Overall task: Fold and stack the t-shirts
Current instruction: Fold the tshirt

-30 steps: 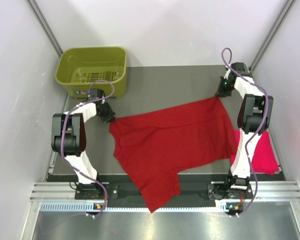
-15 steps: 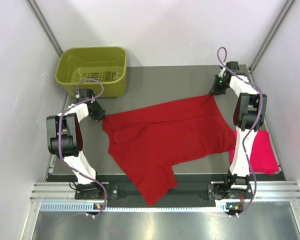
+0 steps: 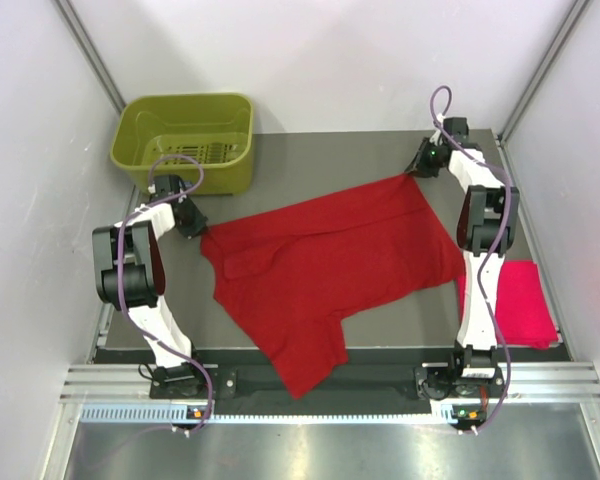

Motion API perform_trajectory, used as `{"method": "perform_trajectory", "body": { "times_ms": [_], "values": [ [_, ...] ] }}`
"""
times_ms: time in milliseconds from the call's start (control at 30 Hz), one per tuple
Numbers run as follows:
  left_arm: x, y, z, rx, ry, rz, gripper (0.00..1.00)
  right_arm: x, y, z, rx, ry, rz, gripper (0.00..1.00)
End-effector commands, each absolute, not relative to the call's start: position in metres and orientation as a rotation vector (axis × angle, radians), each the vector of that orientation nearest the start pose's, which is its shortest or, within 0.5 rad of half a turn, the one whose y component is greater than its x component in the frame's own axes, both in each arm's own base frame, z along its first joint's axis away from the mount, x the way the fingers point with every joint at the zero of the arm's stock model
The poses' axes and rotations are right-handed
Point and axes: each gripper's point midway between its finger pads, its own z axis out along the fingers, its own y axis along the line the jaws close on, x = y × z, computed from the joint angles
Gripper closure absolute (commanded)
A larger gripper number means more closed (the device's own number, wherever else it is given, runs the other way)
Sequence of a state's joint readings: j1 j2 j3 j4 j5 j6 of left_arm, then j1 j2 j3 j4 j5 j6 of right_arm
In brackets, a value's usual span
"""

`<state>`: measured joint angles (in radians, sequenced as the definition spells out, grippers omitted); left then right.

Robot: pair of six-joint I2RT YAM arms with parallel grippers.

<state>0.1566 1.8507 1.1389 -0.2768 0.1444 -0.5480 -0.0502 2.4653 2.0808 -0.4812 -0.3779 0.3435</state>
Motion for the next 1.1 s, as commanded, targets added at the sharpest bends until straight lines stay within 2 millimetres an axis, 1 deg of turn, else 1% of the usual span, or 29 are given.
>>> {"method": "perform_trajectory", "body": {
  "times_ms": [0, 33, 67, 100, 133, 167, 200, 233, 267, 300, 333, 367, 433, 467, 533, 567, 600, 700, 733, 767, 800, 833, 867, 900, 933, 967, 1000, 1033, 1067],
  "values": [
    [0.443, 0.030, 0.044, -0.807, 2.375, -0.332, 1.00, 0.636, 0.040, 0.072, 0.330, 2.293, 0.577, 0.85],
    [0.442, 0.027, 0.044, -0.805, 2.387, -0.344, 0.99, 0.636, 0.038, 0.074, 0.345, 2.295, 0.573, 0.80],
    [0.444, 0.026, 0.048, -0.805, 2.385, -0.350, 0.94, 0.634, 0.035, 0.079, 0.360, 2.301, 0.558, 0.76],
    [0.439, 0.026, 0.048, -0.817, 2.406, -0.345, 0.83, 0.632, 0.033, 0.084, 0.370, 2.301, 0.546, 0.71],
    [0.437, 0.026, 0.050, -0.825, 2.407, -0.339, 0.76, 0.630, 0.029, 0.088, 0.372, 2.306, 0.527, 0.68],
    [0.433, 0.027, 0.055, -0.833, 2.403, -0.330, 0.70, 0.623, 0.021, 0.099, 0.390, 2.314, 0.469, 0.62],
    [0.427, 0.026, 0.056, -0.840, 2.416, -0.322, 0.59, 0.618, 0.017, 0.101, 0.383, 2.329, 0.433, 0.60],
    [0.421, 0.028, 0.064, -0.839, 2.407, -0.294, 0.50, 0.614, 0.009, 0.116, 0.385, 2.317, 0.378, 0.59],
    [0.417, 0.028, 0.067, -0.833, 2.404, -0.290, 0.46, 0.609, 0.004, 0.122, 0.385, 2.322, 0.341, 0.55],
    [0.412, 0.027, 0.071, -0.827, 2.403, -0.287, 0.40, 0.596, 0.000, 0.118, 0.388, 2.368, 0.296, 0.52],
    [0.405, 0.026, 0.073, -0.825, 2.416, -0.280, 0.38, 0.590, -0.005, 0.120, 0.397, 2.380, 0.263, 0.50],
    [0.396, 0.026, 0.082, -0.814, 2.407, -0.271, 0.37, 0.580, -0.012, 0.127, 0.411, 2.386, 0.212, 0.47],
    [0.381, 0.025, 0.087, -0.815, 2.422, -0.264, 0.36, 0.566, -0.016, 0.130, 0.425, 2.403, 0.198, 0.44],
    [0.370, 0.022, 0.094, -0.808, 2.412, -0.267, 0.36, 0.554, -0.015, 0.132, 0.431, 2.417, 0.205, 0.43],
    [0.352, 0.012, 0.105, -0.787, 2.401, -0.322, 0.37, 0.544, -0.010, 0.136, 0.448, 2.411, 0.271, 0.43],
    [0.347, 0.003, 0.108, -0.768, 2.404, -0.358, 0.37, 0.532, -0.004, 0.137, 0.449, 2.419, 0.306, 0.43],
    [0.340, -0.008, 0.110, -0.747, 2.410, -0.428, 0.37, 0.529, 0.001, 0.140, 0.449, 2.409, 0.341, 0.43],
    [0.316, -0.036, 0.111, -0.688, 2.449, -0.538, 0.35, 0.505, 0.035, 0.141, 0.413, 2.426, 0.536, 0.43],
    [0.306, -0.047, 0.111, -0.658, 2.461, -0.598, 0.35, 0.506, 0.058, 0.146, 0.351, 2.393, 0.627, 0.43],
    [0.301, -0.055, 0.110, -0.630, 2.470, -0.622, 0.34, 0.488, 0.090, 0.147, 0.276, 2.406, 0.802, 0.43],
    [0.296, -0.059, 0.108, -0.620, 2.479, -0.640, 0.32, 0.481, 0.105, 0.147, 0.265, 2.407, 0.872, 0.42],
    [0.288, -0.067, 0.103, -0.598, 2.495, -0.697, 0.31, 0.464, 0.154, 0.148, 0.145, 2.420, 0.970, 0.41],
    [0.286, -0.071, 0.101, -0.585, 2.500, -0.724, 0.31, 0.449, 0.182, 0.151, 0.055, 2.388, 1.080, 0.41],
    [0.284, -0.072, 0.099, -0.585, 2.510, -0.734, 0.31, 0.439, 0.206, 0.152, 0.027, 2.375, 1.141, 0.41],
    [0.283, -0.073, 0.095, -0.593, 2.532, -0.735, 0.31, 0.415, 0.247, 0.155, -0.070, 2.371, 1.226, 0.40],
    [0.282, -0.070, 0.092, -0.608, 2.540, -0.717, 0.31, 0.404, 0.270, 0.155, -0.129, 2.304, 1.284, 0.41],
    [0.281, -0.068, 0.088, -0.620, 2.553, -0.697, 0.31, 0.391, 0.288, 0.154, -0.107, 2.311, 1.349, 0.41],
    [0.283, -0.067, 0.085, -0.631, 2.561, -0.687, 0.33, 0.369, 0.318, 0.152, -0.167, 2.317, 1.398, 0.44],
    [0.284, -0.067, 0.083, -0.630, 2.562, -0.688, 0.34, 0.358, 0.329, 0.141, -0.163, 2.332, 1.407, 0.51]
  ]
}}
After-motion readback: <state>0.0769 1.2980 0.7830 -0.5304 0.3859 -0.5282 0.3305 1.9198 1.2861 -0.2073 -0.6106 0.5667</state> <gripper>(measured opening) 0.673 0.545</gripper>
